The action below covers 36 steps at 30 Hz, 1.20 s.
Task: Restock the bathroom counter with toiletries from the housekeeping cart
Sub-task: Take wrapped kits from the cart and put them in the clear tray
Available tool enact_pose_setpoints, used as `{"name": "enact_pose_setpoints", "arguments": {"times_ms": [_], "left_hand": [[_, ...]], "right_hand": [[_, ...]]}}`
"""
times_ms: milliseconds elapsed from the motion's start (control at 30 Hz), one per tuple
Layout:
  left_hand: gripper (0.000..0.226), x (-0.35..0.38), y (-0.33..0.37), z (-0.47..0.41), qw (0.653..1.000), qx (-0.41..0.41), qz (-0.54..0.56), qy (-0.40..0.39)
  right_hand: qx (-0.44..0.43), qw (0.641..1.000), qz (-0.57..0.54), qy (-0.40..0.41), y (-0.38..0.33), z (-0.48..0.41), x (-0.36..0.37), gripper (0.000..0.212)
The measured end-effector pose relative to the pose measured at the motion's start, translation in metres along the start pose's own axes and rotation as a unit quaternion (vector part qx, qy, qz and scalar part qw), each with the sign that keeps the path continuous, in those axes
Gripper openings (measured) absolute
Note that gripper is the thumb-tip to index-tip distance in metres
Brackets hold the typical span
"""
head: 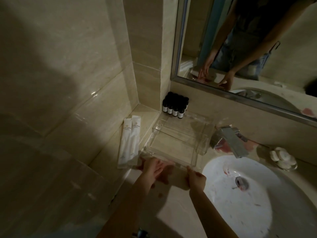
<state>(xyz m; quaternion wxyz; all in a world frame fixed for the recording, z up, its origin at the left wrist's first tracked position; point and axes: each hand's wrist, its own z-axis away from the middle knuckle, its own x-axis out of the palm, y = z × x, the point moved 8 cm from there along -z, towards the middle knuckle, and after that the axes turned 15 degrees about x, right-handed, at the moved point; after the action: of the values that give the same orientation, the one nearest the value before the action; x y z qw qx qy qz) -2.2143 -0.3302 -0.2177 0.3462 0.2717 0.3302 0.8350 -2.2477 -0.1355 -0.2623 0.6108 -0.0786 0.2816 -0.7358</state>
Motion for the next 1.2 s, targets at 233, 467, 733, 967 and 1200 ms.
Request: {"name": "enact_pose_setpoints", "arguments": {"times_ms": [233,467,733,967,1200], "left_hand": [[0.021,-0.039,0.067,0.008,0.940,0.302,-0.148,0.056],[0.033,-0.090,0.113,0.016,0.885,0.345,-0.209,0.235],[0.034,-0.099,0.107,0.010,0.920,0.236,-0.217,0.227],[0.041,-0.097,0.098,-0.001,0.945,0.196,-0.175,0.195],[0.029,-0.087,0.084,-0.008,0.954,0.192,-0.160,0.166]], "right_hand": [[-0.133,0.991,0.005,0.003,-0.036,0.039,0.002,0.057],[-0.207,0.959,0.118,-0.151,-0.060,0.084,0.102,0.031],[-0.145,0.935,0.220,-0.239,-0.026,0.113,0.176,0.036],[-0.092,0.947,0.213,-0.223,-0.017,0.111,0.188,0.042],[-0.115,0.931,0.254,-0.238,-0.020,0.101,0.187,0.025]]}}
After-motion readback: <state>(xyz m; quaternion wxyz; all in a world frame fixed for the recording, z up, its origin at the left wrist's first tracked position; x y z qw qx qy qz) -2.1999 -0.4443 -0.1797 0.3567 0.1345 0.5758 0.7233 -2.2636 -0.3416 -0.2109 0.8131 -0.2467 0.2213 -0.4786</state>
